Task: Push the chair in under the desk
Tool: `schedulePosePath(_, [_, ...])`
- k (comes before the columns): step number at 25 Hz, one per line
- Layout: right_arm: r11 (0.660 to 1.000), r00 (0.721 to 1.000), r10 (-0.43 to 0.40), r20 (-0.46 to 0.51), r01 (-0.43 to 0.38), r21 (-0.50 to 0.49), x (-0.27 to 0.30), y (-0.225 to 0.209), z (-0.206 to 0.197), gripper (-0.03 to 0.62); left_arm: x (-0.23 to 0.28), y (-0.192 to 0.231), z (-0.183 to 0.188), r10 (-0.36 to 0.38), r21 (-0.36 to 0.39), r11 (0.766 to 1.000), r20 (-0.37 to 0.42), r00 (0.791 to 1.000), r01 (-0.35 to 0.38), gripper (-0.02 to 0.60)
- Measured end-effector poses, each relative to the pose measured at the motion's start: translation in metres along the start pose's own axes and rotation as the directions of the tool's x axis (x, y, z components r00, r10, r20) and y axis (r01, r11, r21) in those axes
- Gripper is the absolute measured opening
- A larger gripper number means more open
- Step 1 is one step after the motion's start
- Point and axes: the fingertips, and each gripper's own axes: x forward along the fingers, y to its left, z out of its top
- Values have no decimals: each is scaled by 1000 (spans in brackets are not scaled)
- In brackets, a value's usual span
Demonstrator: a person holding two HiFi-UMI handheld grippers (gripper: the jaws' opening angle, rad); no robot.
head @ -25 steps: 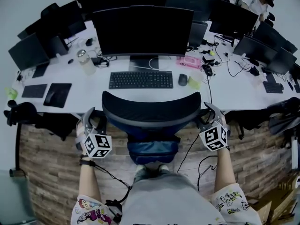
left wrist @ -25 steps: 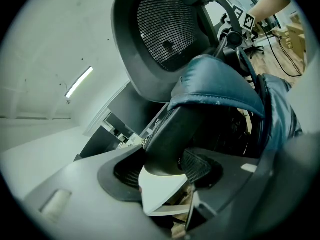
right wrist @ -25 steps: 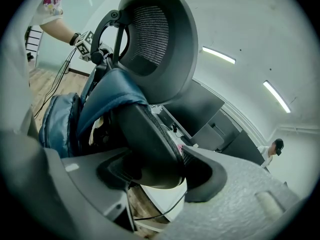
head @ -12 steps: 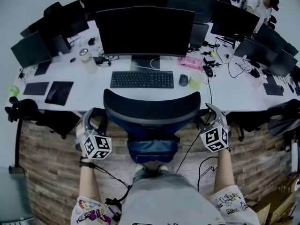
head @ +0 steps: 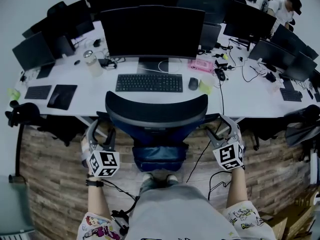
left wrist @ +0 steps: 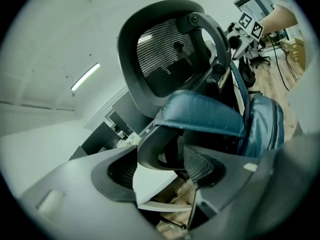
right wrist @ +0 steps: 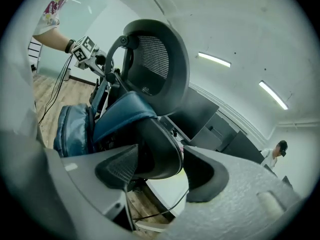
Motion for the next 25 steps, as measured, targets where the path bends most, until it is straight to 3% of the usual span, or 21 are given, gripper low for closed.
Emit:
schedulePosePath(5, [997, 997, 11, 72, -17, 76, -16, 5, 11, 282, -19, -21, 20, -14, -78, 997, 36, 999, 16, 287])
schedulePosePath(9, [984, 988, 37, 152, -63, 168, -30, 14, 21, 268, -33, -45, 42, -40, -185, 981, 81, 996, 54, 274])
schedulePosePath(16, [946, 958, 87, 274, -165, 279, -51, 33, 37, 208, -54, -87, 84, -77, -355, 924, 185, 980, 140, 236])
schedulePosePath(25, [892, 931, 131, 341, -261, 370, -67, 53, 32, 93, -74, -137, 116, -142, -469, 848, 249, 958, 247, 170])
